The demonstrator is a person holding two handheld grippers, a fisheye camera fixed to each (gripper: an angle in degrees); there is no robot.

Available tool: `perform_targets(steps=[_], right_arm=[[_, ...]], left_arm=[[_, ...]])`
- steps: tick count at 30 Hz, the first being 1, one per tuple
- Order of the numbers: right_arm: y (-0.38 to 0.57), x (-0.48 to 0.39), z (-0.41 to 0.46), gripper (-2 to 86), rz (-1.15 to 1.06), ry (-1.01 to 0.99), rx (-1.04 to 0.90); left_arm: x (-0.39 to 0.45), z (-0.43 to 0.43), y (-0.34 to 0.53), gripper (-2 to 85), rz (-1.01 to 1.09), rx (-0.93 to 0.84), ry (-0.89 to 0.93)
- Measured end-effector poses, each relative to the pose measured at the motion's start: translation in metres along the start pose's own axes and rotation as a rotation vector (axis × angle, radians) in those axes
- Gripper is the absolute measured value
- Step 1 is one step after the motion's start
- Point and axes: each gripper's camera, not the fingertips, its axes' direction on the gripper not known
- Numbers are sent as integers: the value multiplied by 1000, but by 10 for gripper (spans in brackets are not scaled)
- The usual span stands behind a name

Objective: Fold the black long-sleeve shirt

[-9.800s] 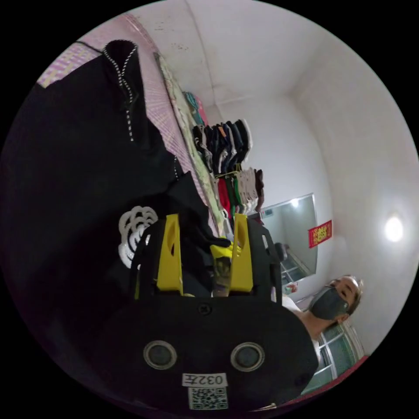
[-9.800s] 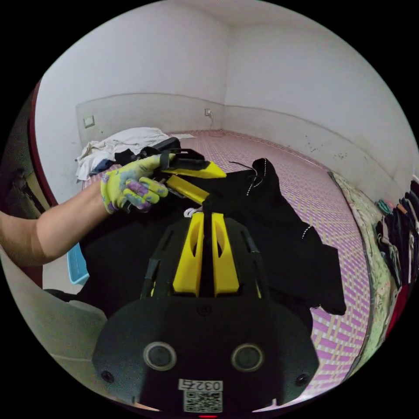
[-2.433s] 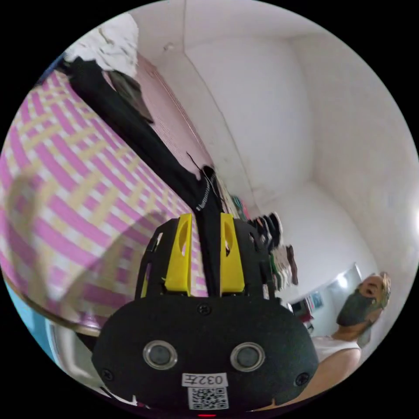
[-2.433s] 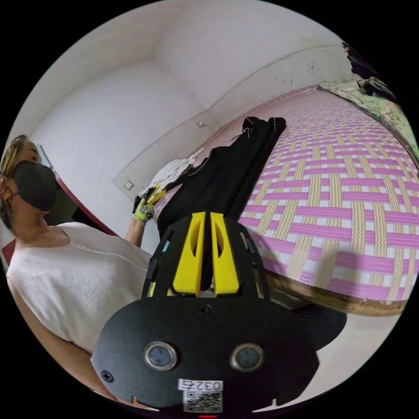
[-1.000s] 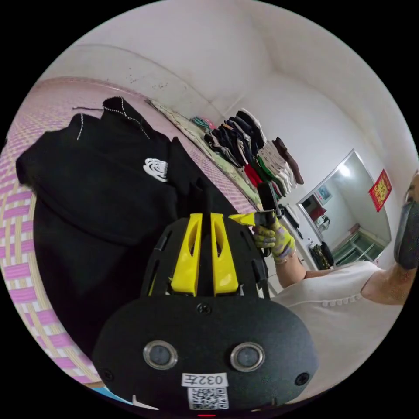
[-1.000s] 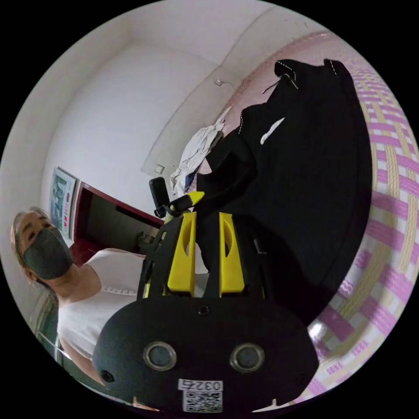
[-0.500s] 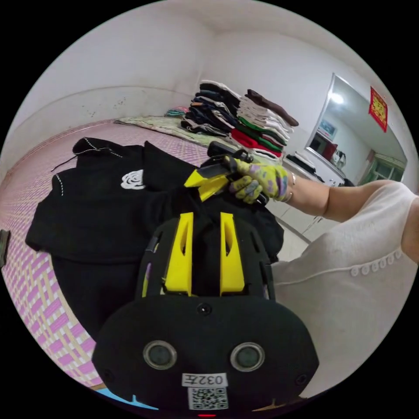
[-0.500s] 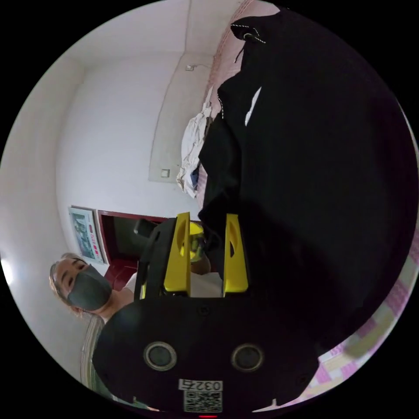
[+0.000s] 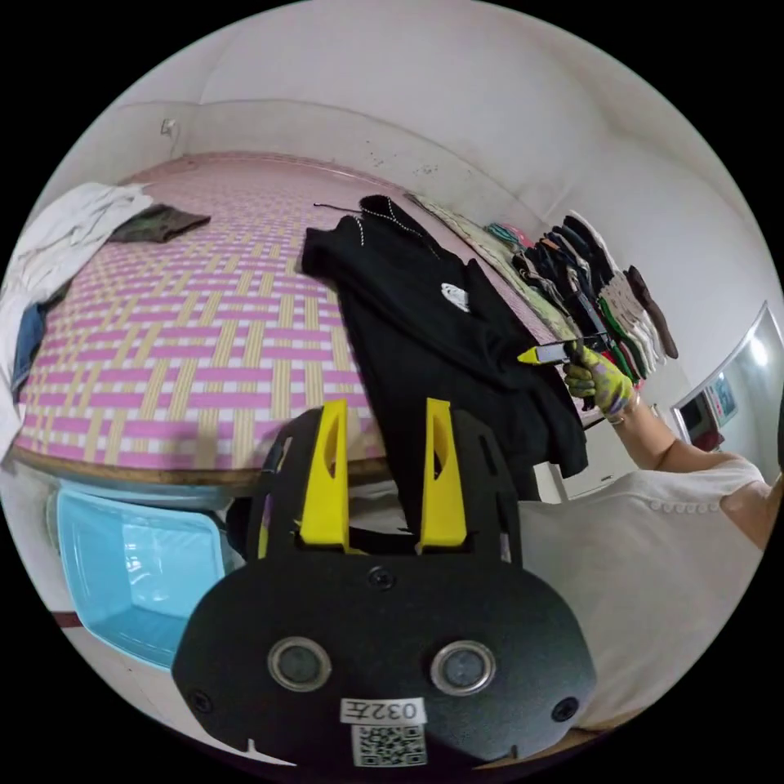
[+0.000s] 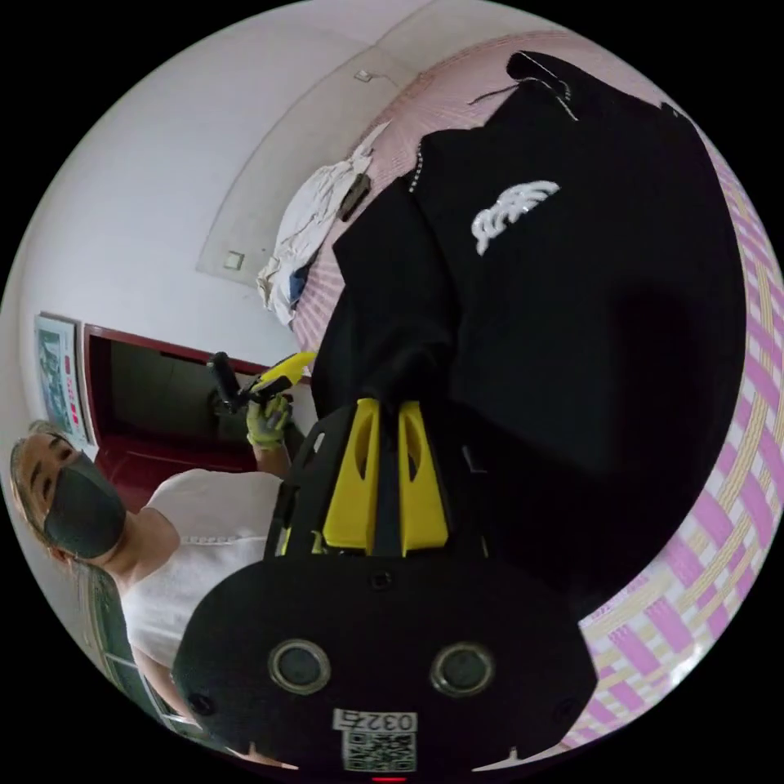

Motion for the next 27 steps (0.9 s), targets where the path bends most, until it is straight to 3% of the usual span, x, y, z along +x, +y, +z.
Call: perform_targets(steps=[6,9,14,22,27], right_arm=[[-44,-110,-30,-5,-325,-27,199],[-69,-169,-52,-6,-481,2,338],[-97,-234,-90,-7,-604,-3,511],[-81,-269,-147,-7,-574,188,586],[-38,-242,-179,-8,-423,423,625]], left_arm=[[4,9,-13,87,13,-38,66],[7,9,-21,49,25,-60,-22],[0,7,-35,-9,19,-92,-12],[20,-3,-70,-16,122,-72,170],[52,32,-110,-10,213,-157,326]])
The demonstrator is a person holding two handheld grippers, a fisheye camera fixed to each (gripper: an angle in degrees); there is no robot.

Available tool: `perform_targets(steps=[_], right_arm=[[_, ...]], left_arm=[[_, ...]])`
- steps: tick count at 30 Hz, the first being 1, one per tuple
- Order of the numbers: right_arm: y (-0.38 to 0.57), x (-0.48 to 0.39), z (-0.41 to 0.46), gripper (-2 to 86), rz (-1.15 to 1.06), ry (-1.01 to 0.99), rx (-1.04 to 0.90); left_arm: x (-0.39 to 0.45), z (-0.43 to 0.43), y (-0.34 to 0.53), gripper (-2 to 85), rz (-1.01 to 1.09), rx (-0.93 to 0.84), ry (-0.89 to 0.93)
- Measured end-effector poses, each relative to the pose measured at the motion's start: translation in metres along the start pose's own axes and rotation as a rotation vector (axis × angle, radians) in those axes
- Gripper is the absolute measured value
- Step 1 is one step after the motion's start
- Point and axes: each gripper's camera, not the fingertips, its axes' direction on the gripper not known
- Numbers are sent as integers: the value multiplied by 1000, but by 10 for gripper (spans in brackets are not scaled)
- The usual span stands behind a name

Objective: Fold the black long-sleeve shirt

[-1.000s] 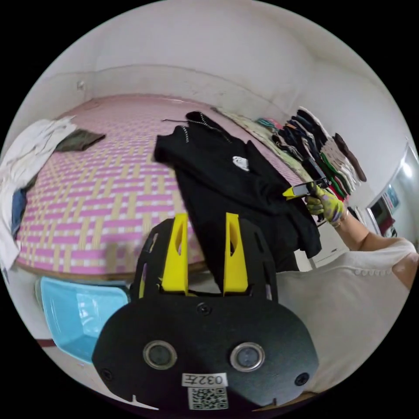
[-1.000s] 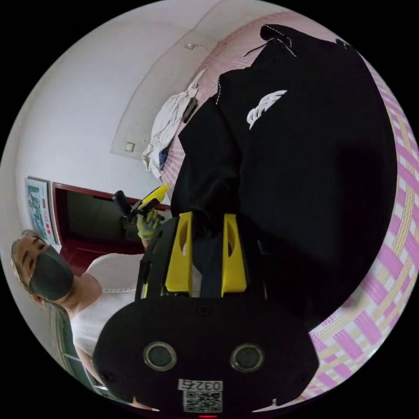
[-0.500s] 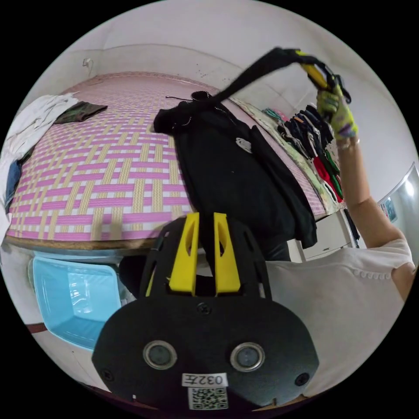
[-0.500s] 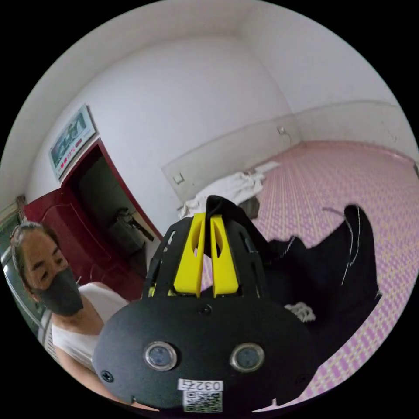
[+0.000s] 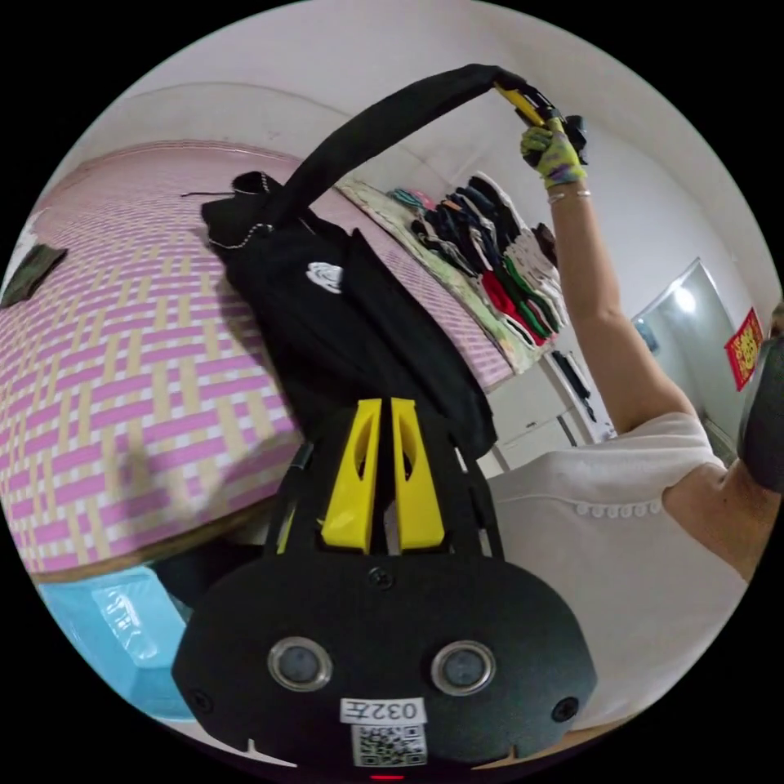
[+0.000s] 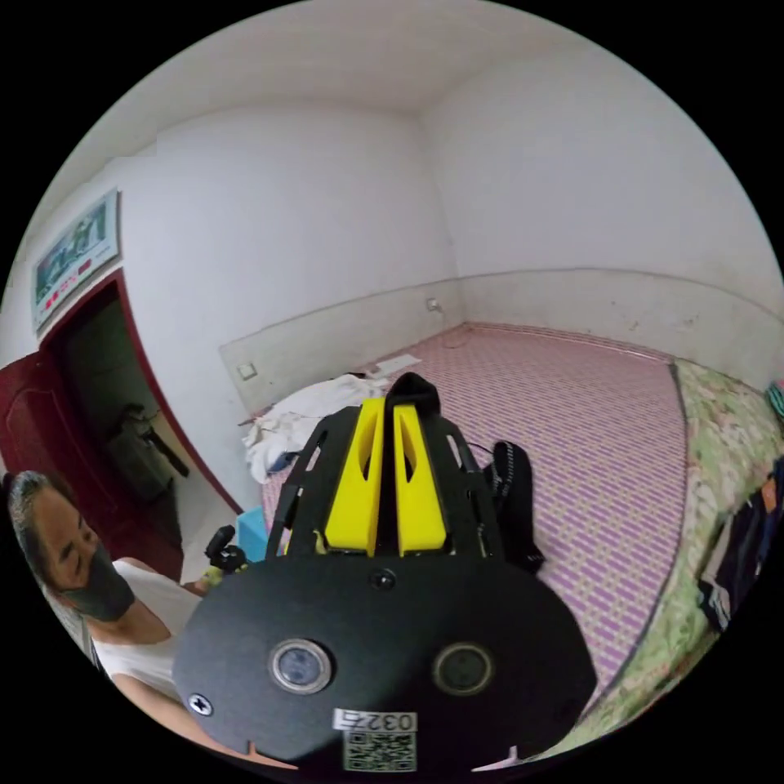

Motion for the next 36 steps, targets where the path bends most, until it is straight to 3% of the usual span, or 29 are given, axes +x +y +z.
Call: perform_targets(steps=[5,8,13,19,24,29,32,36], right_arm=[[48,55,-11,-8,176,198,-62],[77,83,-13,-8,272,263,-86],[107,103,4,-7,356,197,-133],[109,83,-18,-8,358,199,74],[111,77,-4,-8,366,208,-15],[116,69,6,-8,366,142,-8],[113,58,10,-8,343,145,-19],[103,39,6,-8,304,147,-9]], left_arm=[[0,42,-23,24,30,-137,1],[-6,25,-12,39,42,-81,41],[-34,-17,19,41,-30,11,-7],[-54,-49,54,42,-125,42,-65],[-62,-34,72,75,-136,-138,-5],[-42,-12,71,115,-93,-177,-9],[-35,-5,67,101,-110,-147,-39],[-29,-13,69,3,-124,-98,10]])
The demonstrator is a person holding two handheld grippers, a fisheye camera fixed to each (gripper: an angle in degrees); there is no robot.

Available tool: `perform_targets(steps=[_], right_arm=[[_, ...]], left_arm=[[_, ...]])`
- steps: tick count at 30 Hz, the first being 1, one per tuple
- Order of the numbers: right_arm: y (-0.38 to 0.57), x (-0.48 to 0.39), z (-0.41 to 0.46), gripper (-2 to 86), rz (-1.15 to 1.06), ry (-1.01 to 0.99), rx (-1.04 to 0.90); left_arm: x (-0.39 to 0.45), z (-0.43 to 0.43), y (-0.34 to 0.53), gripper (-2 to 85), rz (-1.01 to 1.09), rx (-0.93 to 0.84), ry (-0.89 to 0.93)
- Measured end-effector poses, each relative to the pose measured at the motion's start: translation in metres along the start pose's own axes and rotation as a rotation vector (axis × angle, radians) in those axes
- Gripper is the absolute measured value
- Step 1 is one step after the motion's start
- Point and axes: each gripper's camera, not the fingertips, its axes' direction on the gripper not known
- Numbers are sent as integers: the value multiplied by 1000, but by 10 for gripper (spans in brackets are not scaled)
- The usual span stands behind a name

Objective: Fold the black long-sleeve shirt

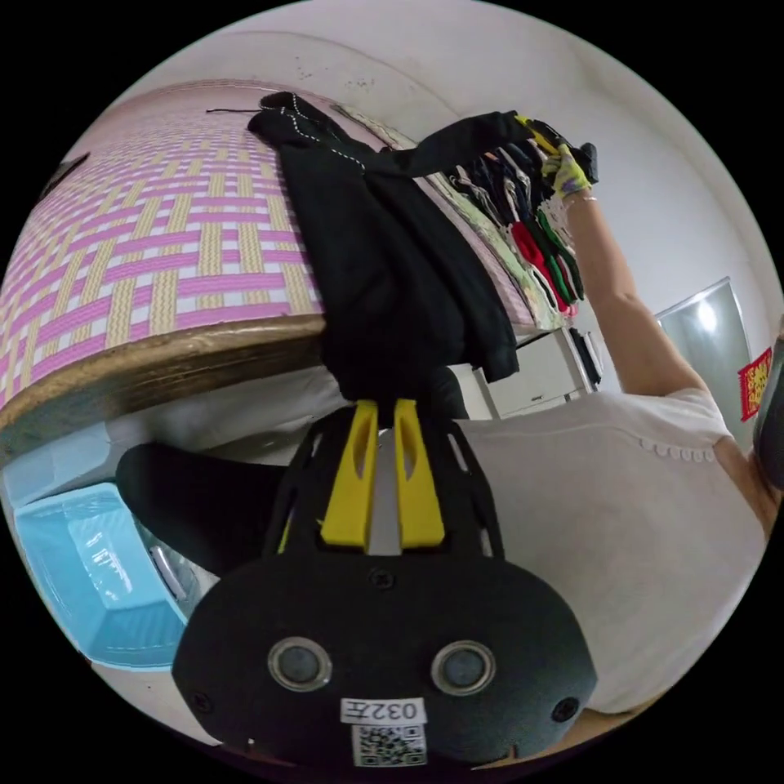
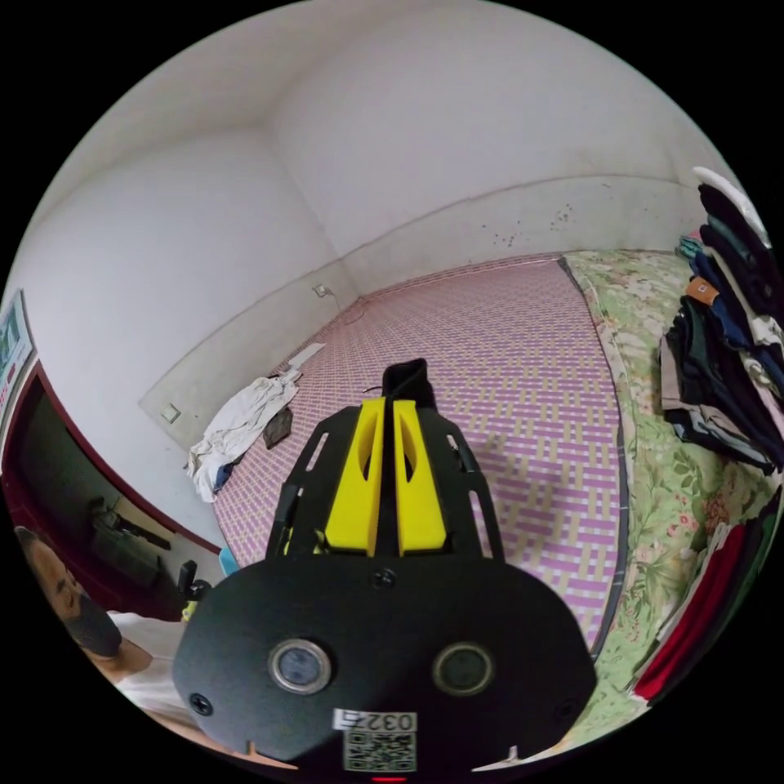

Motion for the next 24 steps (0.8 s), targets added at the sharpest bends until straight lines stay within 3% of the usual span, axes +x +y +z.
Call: perform_targets(steps=[3,7,11,13,18,22,24], right_arm=[[-4,-14,-15,-7,-36,20,49],[-7,-14,-15,-7,-21,57,45],[-4,-10,-3,-8,7,103,6],[-4,-15,-5,-8,-6,125,17],[-13,-38,-21,-8,-59,77,97],[-22,-50,-9,-8,-74,77,65],[-23,-59,0,-8,-100,73,54]], left_arm=[[23,-22,5,-5,80,48,159],[35,-4,2,18,74,52,150],[29,91,4,57,52,-252,355],[35,92,14,52,70,-243,322],[71,9,33,48,165,61,66],[121,12,23,76,212,62,-163],[155,39,16,90,244,-28,-371]])
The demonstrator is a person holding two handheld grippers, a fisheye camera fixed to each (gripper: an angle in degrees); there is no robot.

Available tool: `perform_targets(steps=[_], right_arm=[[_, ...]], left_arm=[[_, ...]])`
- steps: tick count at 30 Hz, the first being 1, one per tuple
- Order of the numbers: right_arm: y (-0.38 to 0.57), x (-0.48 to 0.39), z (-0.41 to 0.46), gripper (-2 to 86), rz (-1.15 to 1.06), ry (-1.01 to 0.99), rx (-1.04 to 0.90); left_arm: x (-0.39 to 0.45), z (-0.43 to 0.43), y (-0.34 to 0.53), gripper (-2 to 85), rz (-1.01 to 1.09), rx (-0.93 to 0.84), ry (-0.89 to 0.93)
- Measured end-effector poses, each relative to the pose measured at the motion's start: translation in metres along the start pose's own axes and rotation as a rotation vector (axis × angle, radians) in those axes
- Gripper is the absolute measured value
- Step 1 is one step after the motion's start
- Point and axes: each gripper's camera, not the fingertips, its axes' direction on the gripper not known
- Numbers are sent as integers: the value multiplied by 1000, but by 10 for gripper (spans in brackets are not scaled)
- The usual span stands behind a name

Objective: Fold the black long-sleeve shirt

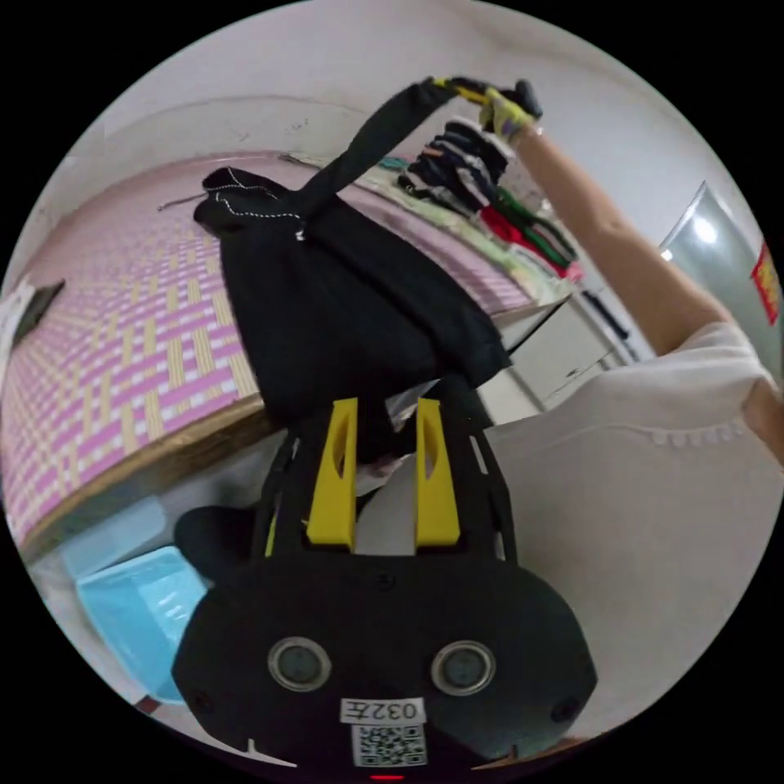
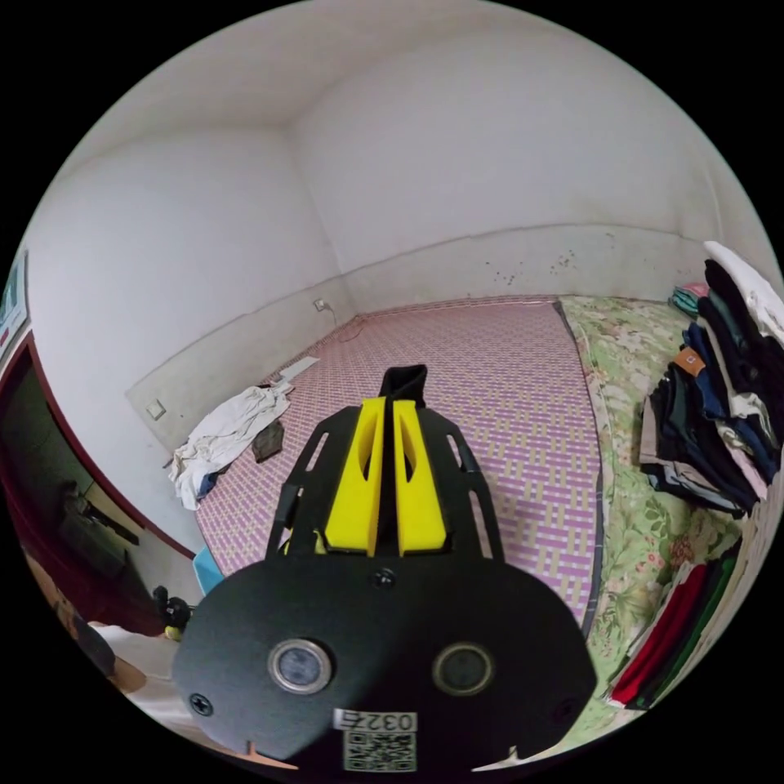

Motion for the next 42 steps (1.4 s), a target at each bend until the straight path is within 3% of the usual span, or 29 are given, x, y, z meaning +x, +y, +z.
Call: perform_targets(steps=[8,13,20,26,29,32,38,42], right_arm=[[8,-20,17,-8,-76,-42,-27],[16,-20,18,-7,-99,-63,-33],[12,-10,1,-7,-129,-18,-27],[2,10,-38,-8,-122,61,64],[6,34,-38,-8,-62,61,53],[13,52,-34,-8,-41,33,3],[12,61,-66,-8,-62,-4,114],[19,52,-62,-8,-135,-187,62]], left_arm=[[59,29,-25,81,27,-146,-238],[65,33,-23,60,13,-155,-255],[29,-18,5,14,-15,-109,22],[24,-56,1,-7,33,28,119],[13,-16,-4,4,21,-75,203],[5,0,6,12,27,-163,154],[-53,-59,26,-5,39,96,412],[-112,-74,26,13,-74,211,462]])
